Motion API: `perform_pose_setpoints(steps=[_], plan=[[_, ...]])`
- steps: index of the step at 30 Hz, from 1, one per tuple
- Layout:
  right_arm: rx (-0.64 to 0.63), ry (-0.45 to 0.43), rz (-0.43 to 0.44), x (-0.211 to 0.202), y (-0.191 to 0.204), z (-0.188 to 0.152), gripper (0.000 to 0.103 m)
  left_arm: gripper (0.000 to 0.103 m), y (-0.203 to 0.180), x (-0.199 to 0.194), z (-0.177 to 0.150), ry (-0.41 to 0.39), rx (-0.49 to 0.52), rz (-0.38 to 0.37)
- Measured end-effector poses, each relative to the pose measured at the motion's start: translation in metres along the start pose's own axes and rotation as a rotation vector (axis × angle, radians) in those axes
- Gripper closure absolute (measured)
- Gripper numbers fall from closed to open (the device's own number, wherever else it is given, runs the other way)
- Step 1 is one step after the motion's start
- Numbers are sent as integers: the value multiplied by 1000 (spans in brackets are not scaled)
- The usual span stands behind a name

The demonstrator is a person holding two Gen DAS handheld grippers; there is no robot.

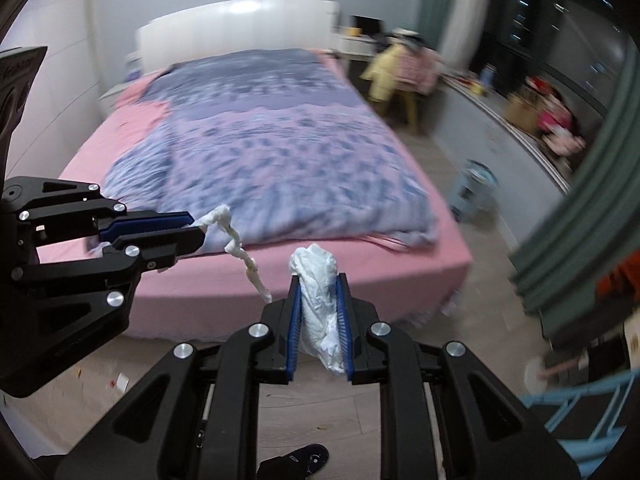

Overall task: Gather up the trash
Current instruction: 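Carry both held tissues across the room to the blue-rimmed trash bin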

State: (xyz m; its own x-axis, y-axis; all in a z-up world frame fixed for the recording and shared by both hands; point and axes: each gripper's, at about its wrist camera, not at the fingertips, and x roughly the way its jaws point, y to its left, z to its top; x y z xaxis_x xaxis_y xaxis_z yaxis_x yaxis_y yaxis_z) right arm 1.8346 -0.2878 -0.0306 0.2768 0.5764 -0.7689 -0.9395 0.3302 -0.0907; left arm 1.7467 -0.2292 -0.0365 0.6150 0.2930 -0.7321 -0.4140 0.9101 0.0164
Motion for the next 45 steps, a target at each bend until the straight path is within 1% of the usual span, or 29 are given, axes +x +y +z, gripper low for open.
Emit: perform_pose_setpoints(steps=[5, 6, 9, 11, 12, 14, 15, 16, 18, 21, 25, 27, 28, 31, 33, 39, 45], plan=[[88, -20, -52, -7, -82, -12, 86, 95, -68, 41, 51, -17, 60, -58], [103, -24, -77, -11, -105, -16, 86, 95, -85, 49, 62, -23, 74, -73], [138, -31, -125, -16, -146, -24, 86, 95, -125, 66, 88, -27, 101, -114], [179, -33, -162, -23, -176, -31, 86, 95, -157, 82, 108, -25, 137, -148], [214, -36, -190, -28, -197, -36, 86, 95, -174, 90, 119, -21, 162, -170], [253, -36, -222, -31, -218, -40, 86, 95, -197, 102, 134, -19, 202, -205], [292, -37, -252, -33, -238, -45, 86, 95, -208, 107, 141, -20, 220, -217], [311, -37, -266, -33, -246, -46, 86, 95, -223, 116, 152, -21, 247, -239], [368, -33, -308, -34, -273, -50, 86, 95, -242, 128, 166, -19, 276, -265], [424, -25, -347, -32, -306, -53, 86, 95, -270, 156, 194, -18, 316, -312], [473, -19, -409, -22, -354, -51, 86, 95, -293, 187, 231, -41, 359, -364], [506, -7, -433, -12, -377, -43, 86, 95, -302, 203, 252, -45, 382, -384], [514, 0, -438, -9, -383, -41, 86, 95, -305, 213, 266, -42, 392, -399], [524, 24, -460, 2, -407, -29, 86, 95, -310, 233, 297, -52, 435, -425], [540, 30, -475, 12, -428, -21, 86, 95, -312, 248, 317, -61, 454, -429], [576, 32, -485, 36, -473, 3, 86, 95, -316, 296, 366, -36, 433, -417], [540, 28, -455, 71, -539, 34, 86, 95, -329, 356, 418, -1, 405, -390]])
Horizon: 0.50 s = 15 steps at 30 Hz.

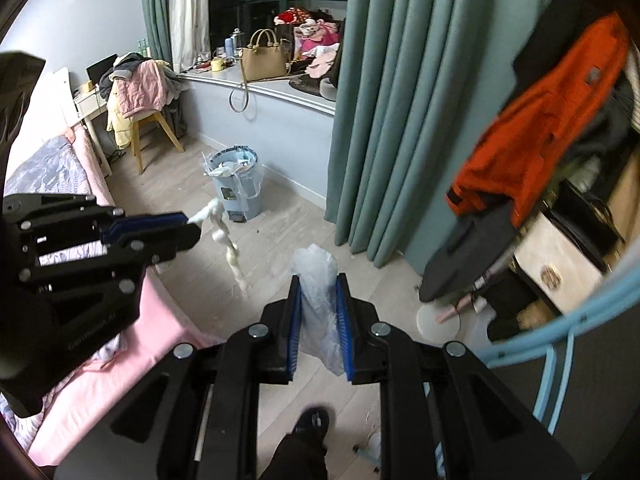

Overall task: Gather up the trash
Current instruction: 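Carry both held tissues across the room to the blue-rimmed trash bin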

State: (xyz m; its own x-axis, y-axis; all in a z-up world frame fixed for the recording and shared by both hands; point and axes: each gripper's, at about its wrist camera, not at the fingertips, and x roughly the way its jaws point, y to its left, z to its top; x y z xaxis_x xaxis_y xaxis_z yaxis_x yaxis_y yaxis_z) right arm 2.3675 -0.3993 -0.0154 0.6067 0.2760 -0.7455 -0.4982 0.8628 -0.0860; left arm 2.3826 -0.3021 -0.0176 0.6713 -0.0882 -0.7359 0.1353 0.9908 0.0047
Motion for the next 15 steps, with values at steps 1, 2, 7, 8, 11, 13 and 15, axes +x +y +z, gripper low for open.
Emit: perform_pose_setpoints(steps=[1, 2, 7, 8, 11, 13, 15], plan=[[-12, -4, 11, 13, -4, 12, 86, 95, 4, 8, 7, 2, -2, 2], [-21, -8, 20, 22, -8, 20, 86, 95, 10, 18, 18, -1, -8, 5], [-98, -4, 100, 78, -27, 74, 86, 95, 47, 66, 67, 13, -84, 70], [-113, 0, 117, 85, -29, 83, 86, 95, 57, 74, 78, 14, -111, 93], [-196, -8, 158, 112, -34, 116, 86, 95, 82, 92, 99, 9, -183, 137], [-236, -3, 176, 135, -34, 140, 86, 95, 106, 107, 112, 20, -241, 160], [-263, -3, 203, 154, -29, 164, 86, 95, 123, 116, 119, 27, -267, 178]])
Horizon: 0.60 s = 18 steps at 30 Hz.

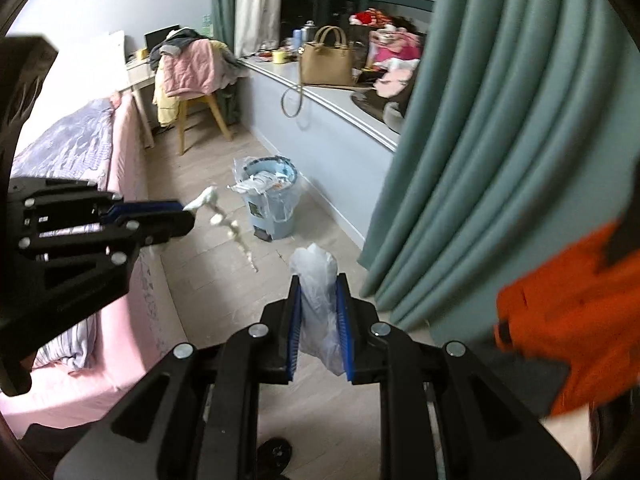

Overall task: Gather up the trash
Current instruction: 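Carry both held tissues across the room to the blue-rimmed trash bin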

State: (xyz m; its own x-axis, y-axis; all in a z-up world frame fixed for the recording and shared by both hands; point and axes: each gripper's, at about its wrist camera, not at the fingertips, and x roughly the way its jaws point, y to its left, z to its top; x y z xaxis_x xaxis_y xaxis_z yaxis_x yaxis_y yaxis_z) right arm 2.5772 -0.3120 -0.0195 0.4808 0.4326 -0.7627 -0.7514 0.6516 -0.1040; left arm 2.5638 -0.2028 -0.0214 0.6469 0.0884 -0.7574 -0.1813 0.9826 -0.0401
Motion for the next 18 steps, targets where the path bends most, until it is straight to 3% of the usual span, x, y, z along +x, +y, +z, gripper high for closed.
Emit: perform_pose_setpoints(steps=[5, 12, 15, 18], plan=[[-61, -5, 61, 52, -1, 57, 86, 95, 45, 45, 36, 4, -74, 39], [-55, -18, 126, 123, 7, 131, 86, 95, 118, 104, 97, -9, -98, 61], [-80, -21, 120, 151, 13, 163, 86, 95, 151, 125, 127, -27, -63, 89], [-67, 13, 131, 179, 12, 188, 86, 95, 183, 147, 150, -7, -112, 95]])
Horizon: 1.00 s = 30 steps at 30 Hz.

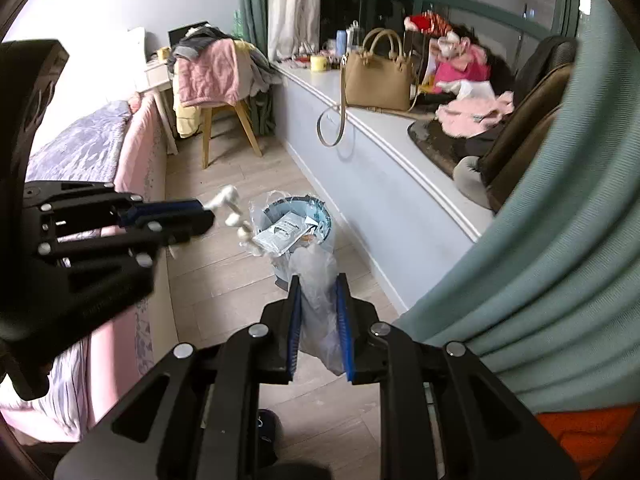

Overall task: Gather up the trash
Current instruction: 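Carry both held tissues across the room to the blue-rimmed trash bin, then lower the tissue in the left tool into the bin while the right tool lowers its tissue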

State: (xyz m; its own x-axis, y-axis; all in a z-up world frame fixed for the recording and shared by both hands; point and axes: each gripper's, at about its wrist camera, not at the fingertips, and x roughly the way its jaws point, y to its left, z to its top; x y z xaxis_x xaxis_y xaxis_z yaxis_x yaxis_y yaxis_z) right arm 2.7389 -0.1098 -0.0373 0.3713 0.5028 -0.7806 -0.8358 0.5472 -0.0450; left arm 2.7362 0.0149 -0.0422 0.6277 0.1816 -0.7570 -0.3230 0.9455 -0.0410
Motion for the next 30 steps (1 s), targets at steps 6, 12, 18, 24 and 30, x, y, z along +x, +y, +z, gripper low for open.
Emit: perform_pose_setpoints(steps=[6, 12, 18, 24, 30], plan=[[-58, 22, 46, 63, -18, 66, 86, 95, 49, 57, 47, 33, -75, 40], [-151, 28, 132, 131, -35, 120, 86, 94, 82, 107, 91, 45, -116, 109], [-295, 74, 223, 187, -37, 172, 86, 94, 118, 144, 118, 76, -192, 174], [-316, 128, 271, 232, -27, 202, 86, 94, 157, 180, 122, 120, -269, 175], [-305, 178, 247, 285, 0, 217, 86, 94, 199, 233, 122, 146, -212, 156]])
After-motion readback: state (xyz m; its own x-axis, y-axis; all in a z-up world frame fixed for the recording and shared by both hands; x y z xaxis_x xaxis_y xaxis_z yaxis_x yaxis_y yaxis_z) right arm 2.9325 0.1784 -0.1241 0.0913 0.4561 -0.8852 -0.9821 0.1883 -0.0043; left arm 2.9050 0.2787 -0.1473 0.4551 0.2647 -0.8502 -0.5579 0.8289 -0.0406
